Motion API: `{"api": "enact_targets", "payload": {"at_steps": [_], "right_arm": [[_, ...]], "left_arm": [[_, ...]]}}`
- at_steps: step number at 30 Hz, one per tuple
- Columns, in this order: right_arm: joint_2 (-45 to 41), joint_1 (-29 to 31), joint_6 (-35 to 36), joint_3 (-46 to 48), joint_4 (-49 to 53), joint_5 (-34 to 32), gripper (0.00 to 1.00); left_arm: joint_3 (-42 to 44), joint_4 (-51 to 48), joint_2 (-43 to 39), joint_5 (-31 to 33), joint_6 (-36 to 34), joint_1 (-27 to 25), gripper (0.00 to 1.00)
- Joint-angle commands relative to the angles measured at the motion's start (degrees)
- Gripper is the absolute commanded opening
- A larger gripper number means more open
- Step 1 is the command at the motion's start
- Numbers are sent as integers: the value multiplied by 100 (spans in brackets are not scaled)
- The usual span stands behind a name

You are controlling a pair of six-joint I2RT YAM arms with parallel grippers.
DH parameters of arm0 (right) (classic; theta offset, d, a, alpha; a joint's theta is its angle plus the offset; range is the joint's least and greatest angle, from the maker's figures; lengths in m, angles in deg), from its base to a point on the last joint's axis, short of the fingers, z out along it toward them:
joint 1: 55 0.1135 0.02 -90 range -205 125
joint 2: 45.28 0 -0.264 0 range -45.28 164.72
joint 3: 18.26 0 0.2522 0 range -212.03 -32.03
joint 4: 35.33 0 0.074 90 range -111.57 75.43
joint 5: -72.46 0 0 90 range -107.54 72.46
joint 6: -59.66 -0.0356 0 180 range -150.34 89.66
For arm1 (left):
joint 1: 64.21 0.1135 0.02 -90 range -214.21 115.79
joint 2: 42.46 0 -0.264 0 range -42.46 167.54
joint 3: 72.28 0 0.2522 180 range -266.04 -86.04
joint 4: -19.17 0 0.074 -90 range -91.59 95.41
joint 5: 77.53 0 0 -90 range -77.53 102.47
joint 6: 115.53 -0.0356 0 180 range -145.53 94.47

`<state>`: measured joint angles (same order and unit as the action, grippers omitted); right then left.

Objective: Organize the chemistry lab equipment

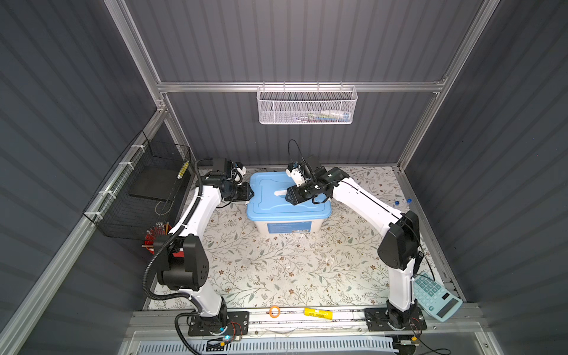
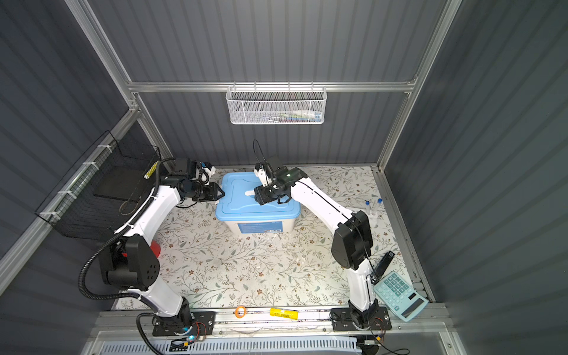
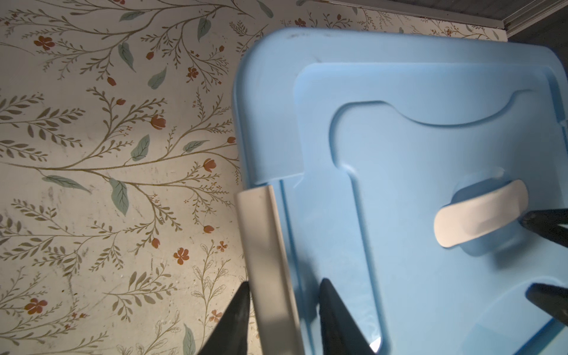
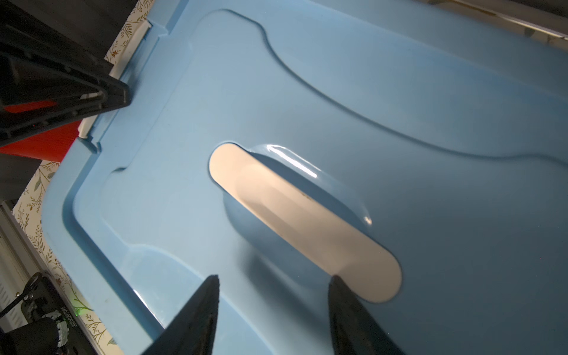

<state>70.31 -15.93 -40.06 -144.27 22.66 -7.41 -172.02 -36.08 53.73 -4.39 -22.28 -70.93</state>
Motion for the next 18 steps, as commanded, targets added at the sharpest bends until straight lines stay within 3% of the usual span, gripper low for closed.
{"api": "enact_targets", "payload": {"at_steps": [1, 18], "right_arm": [[126, 13, -66, 131, 266, 76, 58], [198, 9, -109, 216, 106, 204, 58]], "left_arm": [[-103, -511, 198, 383, -213, -159, 36], [-375, -841, 539, 1097, -360, -453, 29]]}}
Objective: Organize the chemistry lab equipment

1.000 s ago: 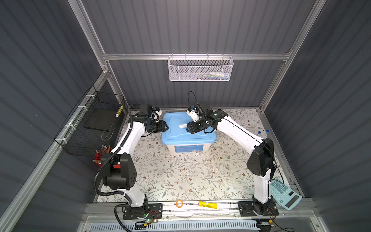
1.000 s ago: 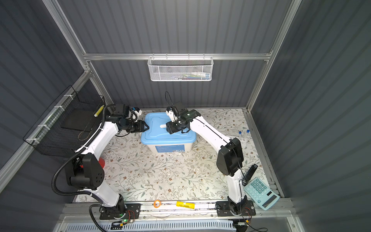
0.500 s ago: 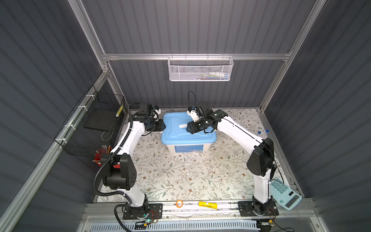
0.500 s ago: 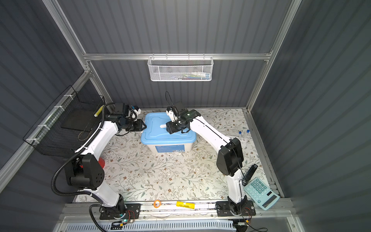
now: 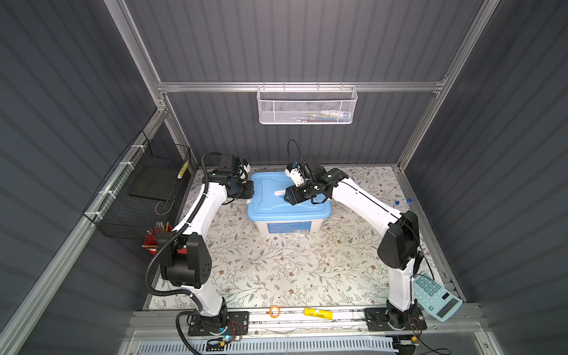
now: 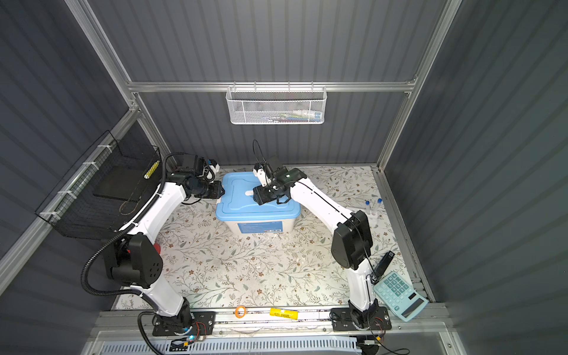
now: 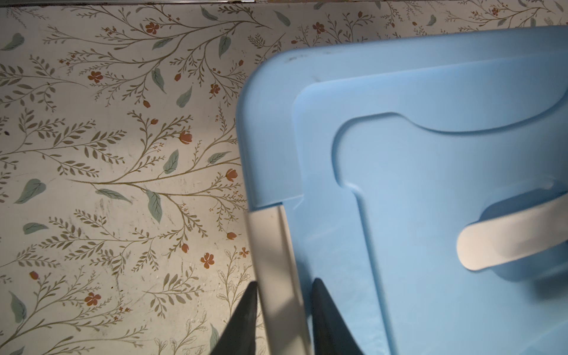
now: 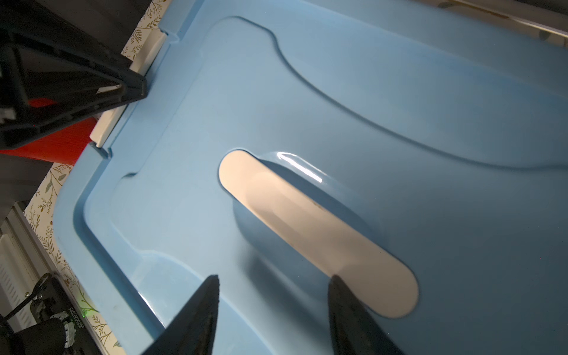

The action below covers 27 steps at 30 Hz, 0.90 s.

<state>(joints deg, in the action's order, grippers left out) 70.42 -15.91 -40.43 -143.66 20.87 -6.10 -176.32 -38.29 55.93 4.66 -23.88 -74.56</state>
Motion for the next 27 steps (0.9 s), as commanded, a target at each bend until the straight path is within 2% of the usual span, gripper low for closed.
{"api": "enact_targets", "payload": {"at_steps": [1, 6, 13, 20, 24, 27], "right_arm": [[198, 2, -72, 151, 277, 85, 58], [207, 2, -79, 124, 272, 104, 58], [212, 2, -115, 72, 292, 140, 58], [128, 2, -116, -8, 367, 126, 59], [68, -7, -108, -147, 438, 95, 59], [-37, -24, -58, -300, 524, 7, 63]], "left_arm": [[54, -630, 329, 209, -205, -90, 28], [54, -682, 334, 317, -226, -108, 27], [21, -707, 272, 343, -279, -121, 33], [-176, -464, -83, 167, -303, -116, 63], [-394, -253, -426, 157, -358, -108, 75], [-213, 202, -839, 240, -394, -64, 81]]}}
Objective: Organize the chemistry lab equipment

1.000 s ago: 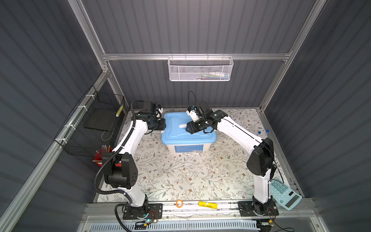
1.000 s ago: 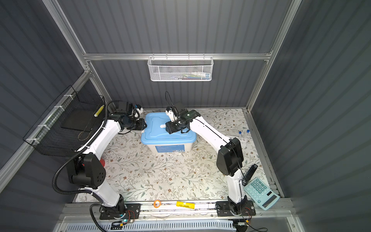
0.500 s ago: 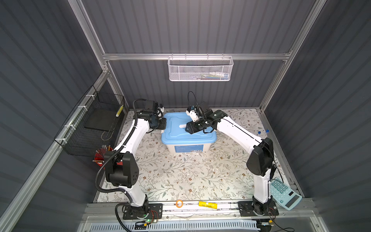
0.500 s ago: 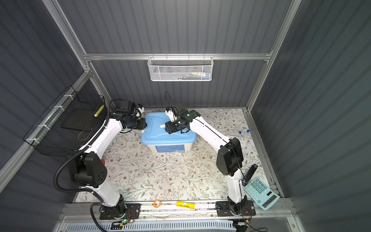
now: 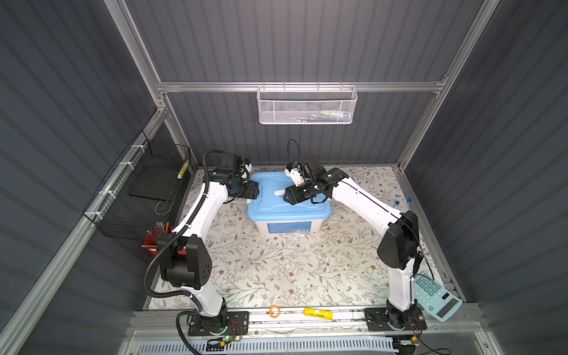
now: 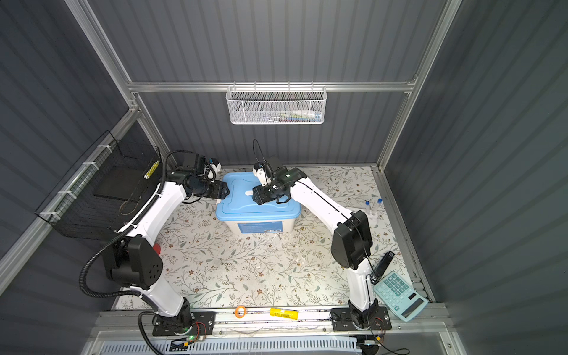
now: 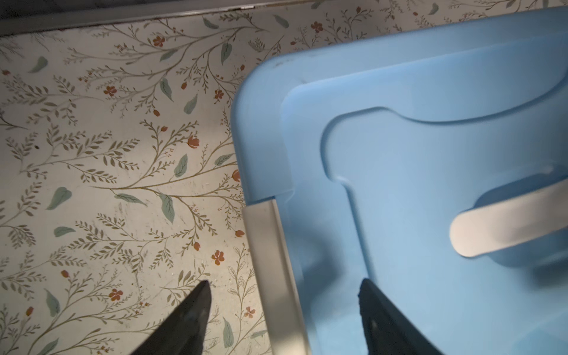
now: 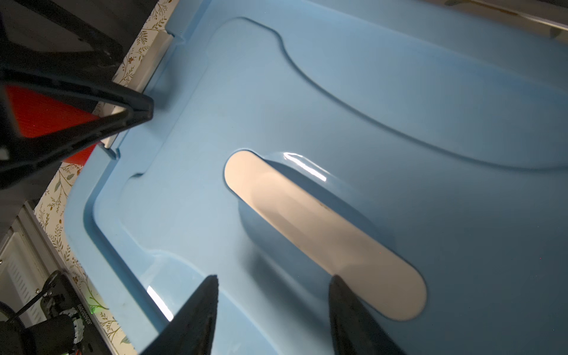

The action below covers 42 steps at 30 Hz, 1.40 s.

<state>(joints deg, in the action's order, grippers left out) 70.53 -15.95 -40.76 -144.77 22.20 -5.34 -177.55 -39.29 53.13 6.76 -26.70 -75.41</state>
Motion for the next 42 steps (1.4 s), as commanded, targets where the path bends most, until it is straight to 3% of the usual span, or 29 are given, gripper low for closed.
{"api": "enact_targets", "payload": {"at_steps": [1, 3, 5, 8, 9, 13, 17, 22, 28, 33, 42], "right_arm": [[-100, -28, 16, -232, 411, -139, 65], [-223, -59, 89, -297, 421, -303, 71], [-332, -111, 131, -397, 475, -521, 81], [-525, -195, 171, -458, 524, -812, 98], [-608, -227, 169, -450, 525, -907, 99], [-1204, -369, 171, -88, 225, -1464, 99], [-2289, -628, 122, 1359, -999, -1848, 99], [-3578, -1139, -21, 3251, -2384, -1789, 99], [-4531, -1514, 322, 4867, -3213, -1801, 99], [-4955, -1669, 738, 6144, -4106, -1379, 99], [-5033, -2315, 1086, 7466, -5367, -1273, 99]], "left_arm": [[108, 593, -757, 165, -99, 43, 83], [556, 1160, -1121, 290, 0, 136, 86], [974, 1661, -1442, 323, 193, 250, 99], [1645, 2309, -1904, 406, 284, 285, 100], [1818, 2493, -2052, 527, 338, 292, 100], [2734, 3355, -2661, 918, 446, 349, 100], [3537, 3734, -3002, 1244, 460, 347, 100], [4690, 4604, -3495, 2045, 500, 347, 100], [5783, 5788, -3909, 2384, 525, 347, 100], [6245, 6191, -3829, 3067, 567, 347, 100], [7268, 7756, -3186, 3364, 676, 347, 100]]}}
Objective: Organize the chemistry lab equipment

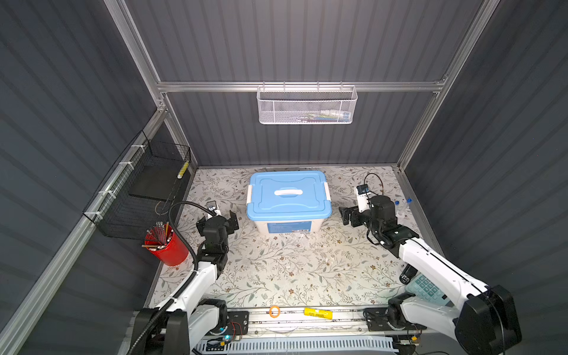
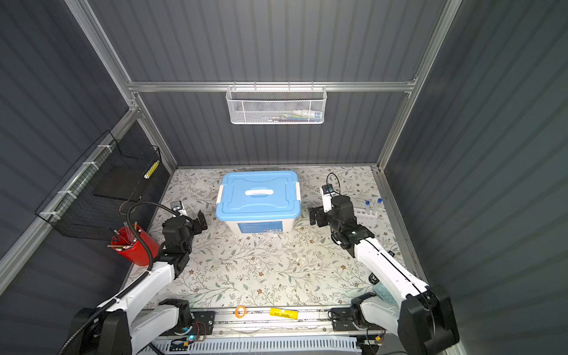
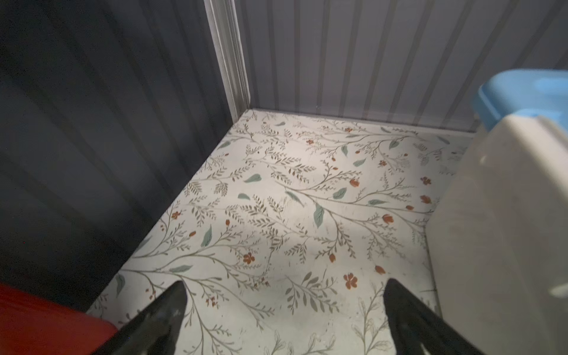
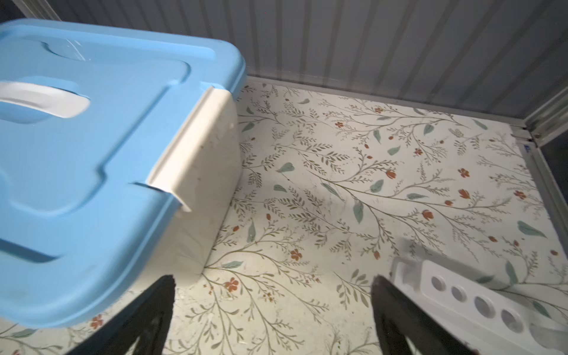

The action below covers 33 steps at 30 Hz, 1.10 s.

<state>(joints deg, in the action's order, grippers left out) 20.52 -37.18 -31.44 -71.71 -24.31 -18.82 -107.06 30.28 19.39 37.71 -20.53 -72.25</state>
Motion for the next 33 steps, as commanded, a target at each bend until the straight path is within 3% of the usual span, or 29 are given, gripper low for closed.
{"api": "enact_targets", "payload": {"at_steps": [1, 7, 11, 16, 19, 22, 24, 27, 33], "right_arm": [[-37, -283, 138, 263, -804, 60, 99], [-352, -745, 203, 988, -1458, 70, 99], [-388, -991, 233, 1455, -2214, -38, 99], [151, -1313, 210, 1884, -3409, -149, 99], [473, -1509, 238, 2081, -3949, -29, 99], [767, -1693, 236, 2169, -4470, 82, 99], [842, -1752, 293, 2149, -4536, 232, 99], [1151, -1868, 270, 2182, -4912, 472, 99], [1553, -1975, 242, 2264, -5357, 690, 99]], "left_arm": [[282, 937, 336, 309, -3, 30, 100], [756, 2391, 1355, 400, -159, 39, 100], [675, 3049, 1842, 64, -404, 47, 100], [274, 3260, 2539, -533, -640, 90, 100], [251, 3962, 3208, -1028, -810, 91, 100], [265, 4619, 3730, -879, -827, 91, 100], [142, 3945, 3524, -1036, -786, 91, 100], [86, 4097, 3639, -1184, -873, 100, 100], [-370, 3164, 3618, -1453, -987, 112, 100]]}}
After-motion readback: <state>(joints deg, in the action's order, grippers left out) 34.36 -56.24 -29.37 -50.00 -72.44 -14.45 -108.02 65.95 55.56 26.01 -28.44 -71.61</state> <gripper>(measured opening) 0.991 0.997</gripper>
